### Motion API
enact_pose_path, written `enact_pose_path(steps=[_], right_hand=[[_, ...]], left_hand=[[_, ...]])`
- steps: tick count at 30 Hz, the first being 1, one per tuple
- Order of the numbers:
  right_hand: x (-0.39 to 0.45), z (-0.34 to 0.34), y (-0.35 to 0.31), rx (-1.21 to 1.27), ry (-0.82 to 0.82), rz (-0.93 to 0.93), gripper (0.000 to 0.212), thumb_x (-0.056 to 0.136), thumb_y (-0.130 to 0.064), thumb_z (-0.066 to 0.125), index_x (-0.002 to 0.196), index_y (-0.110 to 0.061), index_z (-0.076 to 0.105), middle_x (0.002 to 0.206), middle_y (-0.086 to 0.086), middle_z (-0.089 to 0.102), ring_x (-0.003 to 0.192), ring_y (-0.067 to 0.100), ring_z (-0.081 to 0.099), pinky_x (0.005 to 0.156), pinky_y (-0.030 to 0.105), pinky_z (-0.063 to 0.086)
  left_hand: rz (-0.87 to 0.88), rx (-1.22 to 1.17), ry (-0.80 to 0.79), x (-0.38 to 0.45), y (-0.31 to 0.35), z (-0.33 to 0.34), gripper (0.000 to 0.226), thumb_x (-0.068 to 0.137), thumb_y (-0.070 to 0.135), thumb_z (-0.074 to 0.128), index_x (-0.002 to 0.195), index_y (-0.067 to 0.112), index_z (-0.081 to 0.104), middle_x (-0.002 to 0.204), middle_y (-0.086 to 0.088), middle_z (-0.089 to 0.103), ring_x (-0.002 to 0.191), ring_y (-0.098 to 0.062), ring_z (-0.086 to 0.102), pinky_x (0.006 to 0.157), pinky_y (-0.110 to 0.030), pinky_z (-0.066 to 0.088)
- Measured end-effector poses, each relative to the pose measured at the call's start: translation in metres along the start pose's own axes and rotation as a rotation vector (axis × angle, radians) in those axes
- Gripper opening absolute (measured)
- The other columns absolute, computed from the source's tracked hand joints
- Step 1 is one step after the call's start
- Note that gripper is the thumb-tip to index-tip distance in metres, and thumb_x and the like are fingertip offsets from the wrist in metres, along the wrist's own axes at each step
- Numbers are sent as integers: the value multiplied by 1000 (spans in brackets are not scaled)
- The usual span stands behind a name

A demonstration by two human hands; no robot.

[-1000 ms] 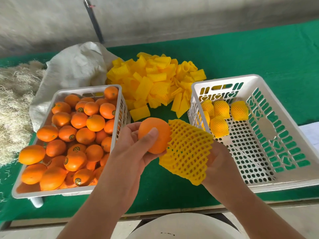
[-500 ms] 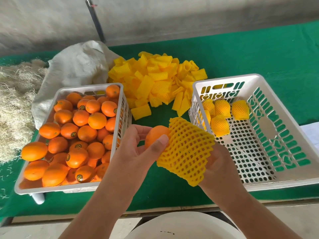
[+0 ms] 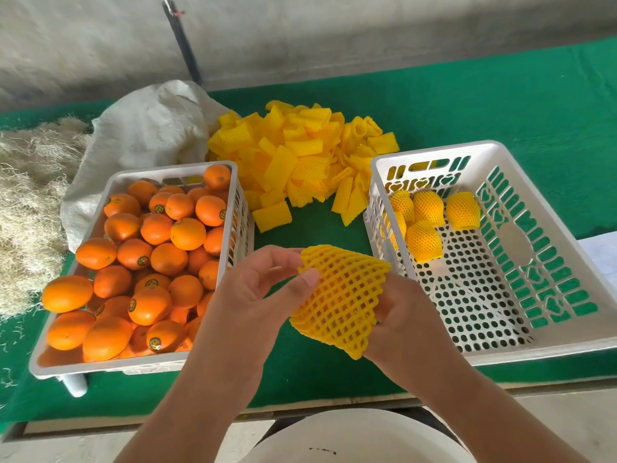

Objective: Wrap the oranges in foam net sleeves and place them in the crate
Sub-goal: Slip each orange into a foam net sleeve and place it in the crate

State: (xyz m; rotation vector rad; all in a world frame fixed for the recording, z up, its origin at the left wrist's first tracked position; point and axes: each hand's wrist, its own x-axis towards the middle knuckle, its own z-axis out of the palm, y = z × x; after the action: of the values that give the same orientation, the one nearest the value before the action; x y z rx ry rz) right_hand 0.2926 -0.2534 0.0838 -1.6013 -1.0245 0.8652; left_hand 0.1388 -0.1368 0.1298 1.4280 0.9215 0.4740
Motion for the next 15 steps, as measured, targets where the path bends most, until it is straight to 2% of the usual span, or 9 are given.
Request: enact_pose_path(steps=[1,3,5,8,11,13,15], right_hand=[[0,0,0,-8,-6,15,16,80,-32,76,95,-26,73,80,-5,74,76,10,73,66,25,61],[0,0,-2,-5,-29,22,9,80,-30,73,88,-34,72,75,-11,72,73,5,71,64,19,57],[1,0,-5,-7,-57,26,13,79,-28,69,82,-41,69,73,-17,70,72,1,69,63,13,53],[1,-2,-5,22,-111,66,21,79,-26,65,95,-35,71,85,-21,75,82,-1,72,67,10,53],[2,-5,-4,140,-167,66,30,82,-26,70,112,-33,72,104,-21,78,100,0,74,80,10,55],[1,-7,-1,236,-190,52,38,89,-16,75,124,-31,72,120,-10,77,113,11,73,91,19,57],[1,-7,3,302,-198,32,42,92,-15,77,130,-29,70,128,-2,75,120,19,71,97,27,58]], left_hand=[[-11,-24,17,0,0,-1,30,69,59,71,84,34,77,104,7,80,101,-9,73,92,-34,52],[-44,-64,29,1,-1,-1,30,74,53,69,84,26,77,94,0,79,91,-11,74,88,-32,52],[-72,-63,57,1,-2,1,34,79,49,65,89,18,75,90,-3,78,85,-11,74,84,-29,53],[-109,-56,104,0,-6,3,39,82,49,60,96,15,72,90,-3,75,94,-22,72,94,-43,59],[-127,-62,125,-2,-6,3,28,98,40,60,96,15,73,94,-7,72,109,-40,64,106,-61,52],[-136,-78,136,-2,-6,3,26,99,35,60,98,12,73,92,-5,73,105,-35,68,101,-61,55],[-139,-107,120,-2,-5,2,37,88,43,59,101,10,71,86,2,76,90,-16,73,87,-47,58]])
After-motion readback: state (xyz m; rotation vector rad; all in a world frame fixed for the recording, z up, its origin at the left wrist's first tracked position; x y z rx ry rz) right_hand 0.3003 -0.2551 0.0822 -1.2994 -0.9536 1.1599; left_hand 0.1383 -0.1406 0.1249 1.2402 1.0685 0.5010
